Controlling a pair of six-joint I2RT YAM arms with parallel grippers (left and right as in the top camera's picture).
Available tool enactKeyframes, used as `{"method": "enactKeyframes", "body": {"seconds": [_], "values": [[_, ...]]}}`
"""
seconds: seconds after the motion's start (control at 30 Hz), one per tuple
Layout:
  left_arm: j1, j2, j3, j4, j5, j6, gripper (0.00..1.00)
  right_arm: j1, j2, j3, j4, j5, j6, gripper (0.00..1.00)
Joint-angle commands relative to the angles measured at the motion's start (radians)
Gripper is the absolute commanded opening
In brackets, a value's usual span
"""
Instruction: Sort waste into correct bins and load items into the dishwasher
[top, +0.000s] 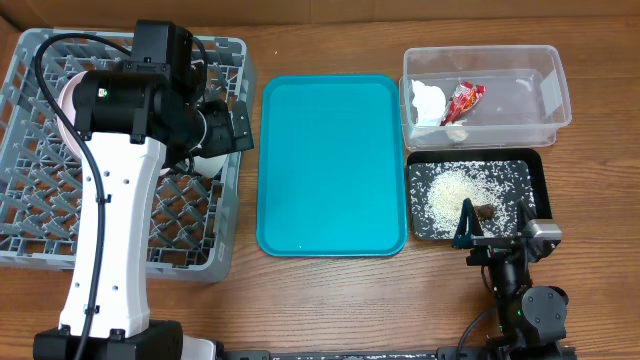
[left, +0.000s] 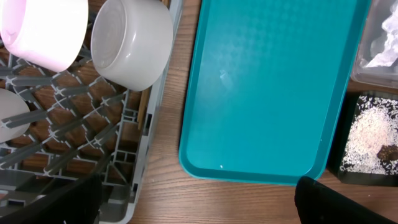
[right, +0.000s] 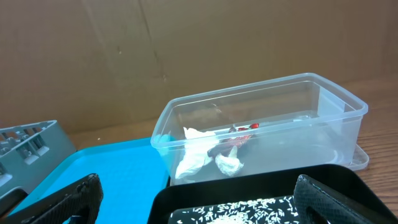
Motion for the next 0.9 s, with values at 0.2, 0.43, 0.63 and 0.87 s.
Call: {"method": "enactKeyframes", "body": {"seconds": [0.2, 0.43, 0.63, 0.87], "values": [[-0.053, -0.224, -0.044, 0.172, -0.235, 0.133, 1.00, 0.002, -0.008, -0.010, 0.005, 0.010, -0.004, 1.00], [-0.009, -0.584, -0.394, 0.591, -0.261, 0.204, 1.00, 0.002, -0.008, -0.010, 0.005, 0.010, -0.004, 1.00], [0.055, -0.892, -0.774, 0.814, -0.251, 0.203, 1.00, 0.002, -0.008, -0.010, 0.005, 0.010, -0.004, 1.00], [0.066, -1.212, -1.164, 1.030, -0.251, 0.204, 1.00, 0.002, -0.008, -0.010, 0.005, 0.010, -0.004, 1.00]]}}
